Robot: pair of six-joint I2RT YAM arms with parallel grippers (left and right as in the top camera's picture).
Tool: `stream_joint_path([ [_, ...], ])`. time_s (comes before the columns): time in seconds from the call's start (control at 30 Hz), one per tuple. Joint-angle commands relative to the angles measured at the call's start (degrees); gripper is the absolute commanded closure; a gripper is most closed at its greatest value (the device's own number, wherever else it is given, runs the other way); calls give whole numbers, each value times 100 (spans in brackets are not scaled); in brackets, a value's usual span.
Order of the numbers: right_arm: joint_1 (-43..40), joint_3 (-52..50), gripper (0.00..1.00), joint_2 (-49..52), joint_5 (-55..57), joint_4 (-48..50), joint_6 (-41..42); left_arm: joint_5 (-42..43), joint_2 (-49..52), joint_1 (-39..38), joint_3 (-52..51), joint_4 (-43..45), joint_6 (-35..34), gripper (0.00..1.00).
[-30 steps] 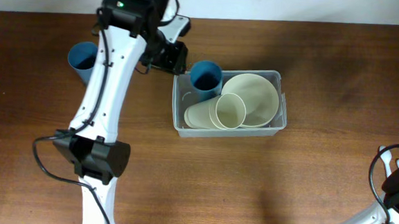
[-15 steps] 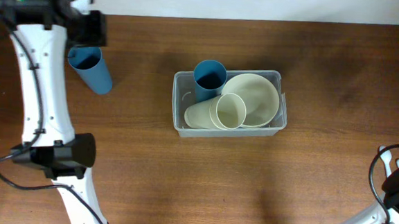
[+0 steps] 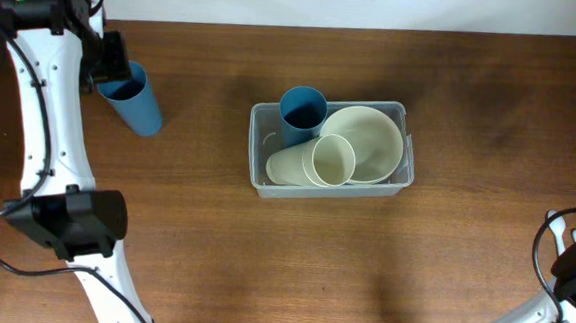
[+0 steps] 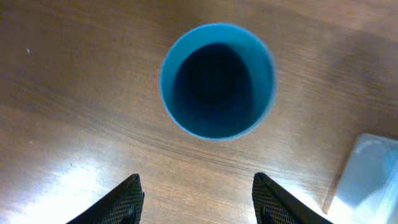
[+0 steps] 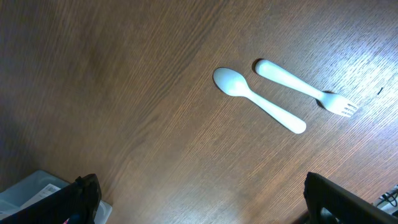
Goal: Pack container
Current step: 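Release the cup and move the left gripper to the second blue cup, then grasp and lift the second blue cup with the left gripper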
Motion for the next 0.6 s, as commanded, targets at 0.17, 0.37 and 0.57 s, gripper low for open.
stream_joint_path([
  [0.17,24,-20,1,-13,-31,17,48,299,39,297,-614,538,-435,42],
  [0.37,24,-20,1,-13,-31,20,48,706,133,404,-977,855,-435,42],
  [0.57,24,-20,1,-13,-31,17,48,848,153,407,-1373,1165,-435,42],
])
